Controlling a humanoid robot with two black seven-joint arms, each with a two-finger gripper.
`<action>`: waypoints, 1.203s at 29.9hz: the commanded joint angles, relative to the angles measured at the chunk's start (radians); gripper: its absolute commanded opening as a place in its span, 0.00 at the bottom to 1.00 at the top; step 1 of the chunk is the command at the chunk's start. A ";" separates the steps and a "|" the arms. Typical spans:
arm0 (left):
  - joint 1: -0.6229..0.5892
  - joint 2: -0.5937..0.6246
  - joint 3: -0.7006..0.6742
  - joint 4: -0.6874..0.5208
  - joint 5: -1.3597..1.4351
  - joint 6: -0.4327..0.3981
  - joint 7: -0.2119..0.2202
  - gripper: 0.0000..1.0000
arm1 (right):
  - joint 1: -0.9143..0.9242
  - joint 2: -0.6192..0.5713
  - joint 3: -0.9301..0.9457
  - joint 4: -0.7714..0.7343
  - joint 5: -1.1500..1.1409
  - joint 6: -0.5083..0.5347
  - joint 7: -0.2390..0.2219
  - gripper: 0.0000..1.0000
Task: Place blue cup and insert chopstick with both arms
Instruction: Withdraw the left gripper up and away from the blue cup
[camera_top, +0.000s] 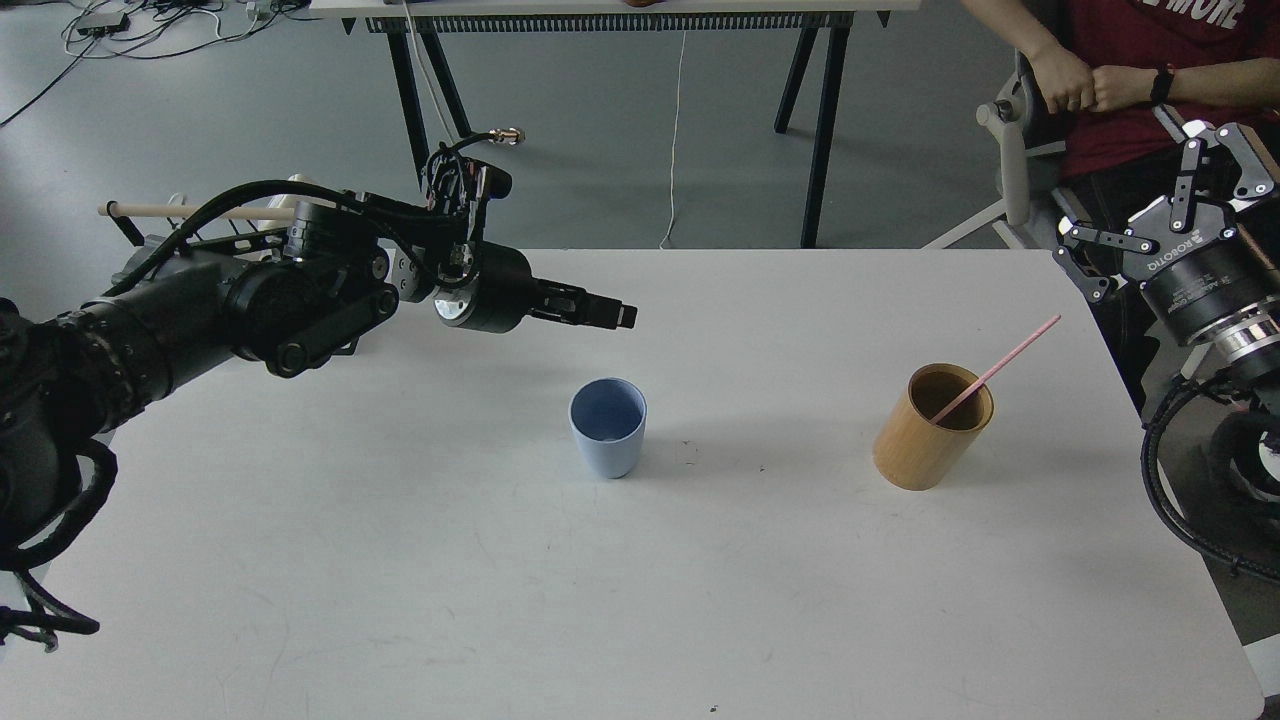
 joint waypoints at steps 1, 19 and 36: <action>0.028 0.062 -0.133 -0.030 -0.101 0.000 0.000 0.98 | 0.033 -0.012 -0.004 -0.001 -0.019 -0.009 0.000 0.97; 0.379 0.162 -0.643 -0.223 -0.626 0.000 0.000 0.98 | 0.110 -0.085 -0.043 0.140 -1.033 -0.872 0.000 0.97; 0.408 0.154 -0.658 -0.250 -0.628 0.000 0.000 0.98 | -0.151 -0.122 -0.107 0.154 -1.116 -0.941 0.000 0.94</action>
